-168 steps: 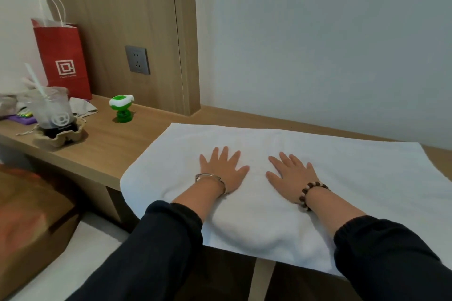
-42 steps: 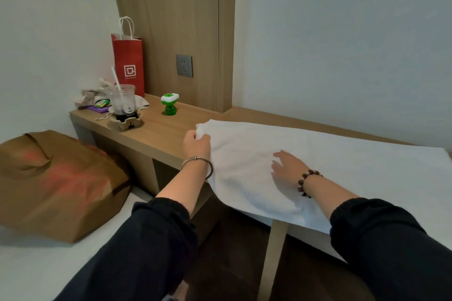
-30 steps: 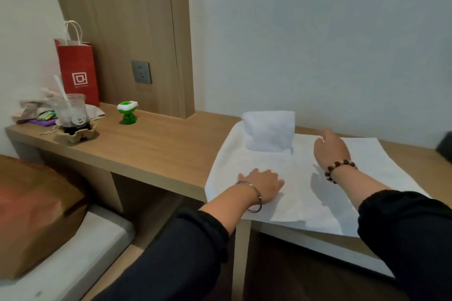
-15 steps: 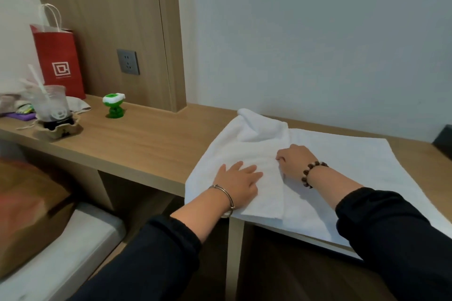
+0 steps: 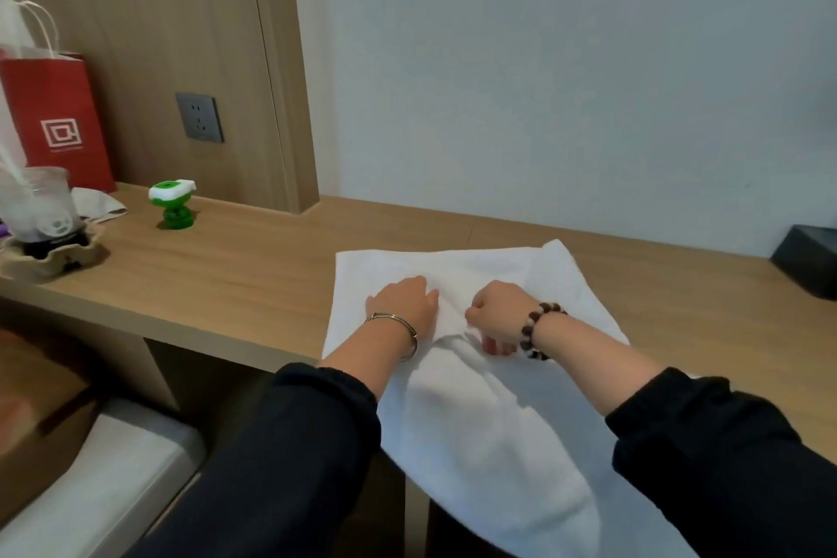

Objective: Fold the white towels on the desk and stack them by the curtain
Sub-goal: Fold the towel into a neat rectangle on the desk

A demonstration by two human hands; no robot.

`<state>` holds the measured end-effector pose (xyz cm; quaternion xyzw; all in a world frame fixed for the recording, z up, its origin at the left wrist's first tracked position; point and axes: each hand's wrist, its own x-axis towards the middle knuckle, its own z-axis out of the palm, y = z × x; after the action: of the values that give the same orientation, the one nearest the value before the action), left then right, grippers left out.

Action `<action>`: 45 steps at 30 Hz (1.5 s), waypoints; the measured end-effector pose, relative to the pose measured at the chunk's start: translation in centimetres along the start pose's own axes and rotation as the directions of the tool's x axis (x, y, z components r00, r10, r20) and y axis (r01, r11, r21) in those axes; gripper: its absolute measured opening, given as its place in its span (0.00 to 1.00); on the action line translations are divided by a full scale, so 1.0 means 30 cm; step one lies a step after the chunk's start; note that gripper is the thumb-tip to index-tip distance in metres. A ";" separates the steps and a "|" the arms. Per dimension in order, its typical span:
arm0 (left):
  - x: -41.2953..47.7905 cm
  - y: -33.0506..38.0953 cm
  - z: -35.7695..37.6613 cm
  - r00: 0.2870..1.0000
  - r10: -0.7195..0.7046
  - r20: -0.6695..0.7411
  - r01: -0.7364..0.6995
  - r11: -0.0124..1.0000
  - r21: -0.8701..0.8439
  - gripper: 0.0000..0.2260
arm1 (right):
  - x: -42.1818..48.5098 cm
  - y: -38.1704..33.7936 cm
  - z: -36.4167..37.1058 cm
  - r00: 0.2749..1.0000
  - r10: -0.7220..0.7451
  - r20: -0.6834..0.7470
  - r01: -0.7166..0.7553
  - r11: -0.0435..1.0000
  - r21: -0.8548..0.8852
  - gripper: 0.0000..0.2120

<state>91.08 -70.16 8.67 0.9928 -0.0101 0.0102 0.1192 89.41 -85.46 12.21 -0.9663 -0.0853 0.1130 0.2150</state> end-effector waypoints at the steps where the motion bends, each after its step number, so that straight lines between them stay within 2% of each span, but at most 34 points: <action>1: -0.006 -0.005 0.023 1.000 0.003 -0.019 -0.002 1.000 0.014 0.18 | -0.007 0.000 -0.022 0.994 0.024 0.104 -0.034 0.994 0.102 0.11; 2: -0.010 -0.012 0.048 0.999 0.018 -0.048 -0.016 0.999 0.041 0.20 | -0.010 0.009 -0.046 0.984 0.037 0.176 -0.069 0.981 0.183 0.09; 3: -0.012 -0.020 0.071 0.995 0.044 -0.085 -0.039 0.998 0.050 0.21 | -0.007 0.023 -0.075 0.986 0.037 0.162 -0.072 0.974 0.214 0.09; 4: -0.010 -0.028 0.086 0.992 0.070 -0.107 -0.066 0.997 0.039 0.22 | 0.004 0.040 -0.107 0.998 0.039 0.049 -0.048 0.979 0.199 0.10; 5: -0.005 -0.034 0.092 0.990 0.090 -0.108 -0.088 0.996 0.023 0.23 | 0.025 0.060 -0.144 0.990 0.045 -0.131 -0.027 0.990 0.138 0.11; 6: 0.001 -0.041 0.094 0.990 0.104 -0.093 -0.103 0.995 0.014 0.24 | 0.053 0.090 -0.180 0.945 0.043 -0.323 -0.024 0.998 0.064 0.12; 7: 0.008 -0.044 0.096 0.991 0.114 -0.072 -0.113 0.993 0.016 0.24 | 0.079 0.119 -0.216 0.894 0.051 -0.444 -0.047 0.999 0.019 0.13; 8: 0.011 -0.048 0.098 0.991 0.124 -0.050 -0.123 0.992 0.023 0.25 | 0.103 0.151 -0.245 0.869 0.070 -0.490 -0.082 0.997 -0.003 0.15; 9: 0.013 -0.050 0.099 0.990 0.137 -0.031 -0.136 0.990 0.030 0.25 | 0.123 0.185 -0.267 0.871 0.097 -0.481 -0.124 0.992 -0.025 0.18; 11: 0.015 -0.054 0.102 0.987 0.162 -0.011 -0.162 0.986 0.041 0.25 | 0.153 0.263 -0.285 0.917 0.132 -0.376 -0.158 0.987 -0.040 0.24; 13: 0.017 -0.055 0.099 0.984 0.177 0.006 -0.177 0.983 0.057 0.25 | 0.155 0.324 -0.284 0.964 0.135 -0.228 -0.125 0.990 0.058 0.28; 15: 0.021 -0.058 0.097 0.982 0.189 0.022 -0.190 0.980 0.067 0.26 | 0.156 0.370 -0.281 0.984 0.138 -0.110 -0.119 0.978 0.169 0.27; 17: 0.023 -0.061 0.098 0.978 0.206 0.035 -0.208 0.976 0.070 0.26 | 0.153 0.403 -0.284 0.991 0.127 -0.029 -0.118 0.968 0.221 0.20; 19: 0.027 -0.066 0.096 0.974 0.224 0.045 -0.227 0.971 0.072 0.26 | 0.153 0.433 -0.291 0.991 0.130 -0.038 -0.116 0.958 0.260 0.15; 23: 0.036 -0.072 0.091 0.968 0.244 0.058 -0.248 0.966 0.069 0.26 | 0.165 0.485 -0.302 0.960 0.217 -0.179 -0.157 0.942 0.296 0.11; 25: 0.038 -0.073 0.092 0.967 0.246 0.057 -0.250 0.966 0.063 0.26 | 0.159 0.508 -0.307 0.974 0.208 -0.089 -0.145 0.876 0.460 0.10; 27: 0.039 -0.074 0.094 0.967 0.249 0.054 -0.252 0.966 0.063 0.26 | 0.141 0.529 -0.315 0.990 0.088 0.109 -0.138 0.736 0.663 0.10; 30: 0.043 -0.075 0.094 0.967 0.252 0.049 -0.254 0.965 0.060 0.26 | 0.117 0.559 -0.328 0.968 -0.071 0.242 -0.142 0.638 0.757 0.15; 32: 0.043 -0.075 0.095 0.967 0.249 0.047 -0.251 0.967 0.053 0.26 | 0.115 0.572 -0.323 0.981 -0.048 0.187 -0.114 0.638 0.761 0.10; 35: 0.042 -0.076 0.096 0.970 0.240 0.040 -0.241 0.970 0.036 0.26 | 0.139 0.583 -0.315 0.980 0.193 -0.044 -0.102 0.681 0.725 0.14; 37: 0.043 -0.077 0.095 0.970 0.239 0.035 -0.240 0.970 0.031 0.25 | 0.164 0.605 -0.310 0.886 0.384 -0.258 -0.113 0.720 0.685 0.16; 39: 0.042 -0.077 0.095 0.971 0.239 0.032 -0.240 0.970 0.031 0.25 | 0.181 0.630 -0.306 0.753 0.523 -0.400 -0.101 0.692 0.715 0.13; 40: 0.042 -0.076 0.095 0.971 0.238 0.030 -0.239 0.970 0.032 0.25 | 0.182 0.639 -0.303 0.719 0.553 -0.421 -0.104 0.684 0.722 0.10; 42: 0.041 -0.076 0.095 0.972 0.235 0.031 -0.236 0.971 0.033 0.25 | 0.168 0.629 -0.296 0.704 0.590 -0.395 -0.147 0.665 0.732 0.09; 43: 0.041 -0.075 0.095 0.972 0.233 0.032 -0.234 0.972 0.034 0.25 | 0.162 0.617 -0.293 0.706 0.624 -0.335 -0.172 0.609 0.774 0.12; 45: 0.041 -0.073 0.094 0.973 0.230 0.035 -0.231 0.972 0.039 0.25 | 0.155 0.597 -0.291 0.759 0.636 -0.139 -0.227 0.459 0.859 0.17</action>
<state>92.42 -68.73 5.44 0.9872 -0.1269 0.0091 0.0959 98.19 -103.91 11.27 -0.7468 0.2828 -0.0320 0.6011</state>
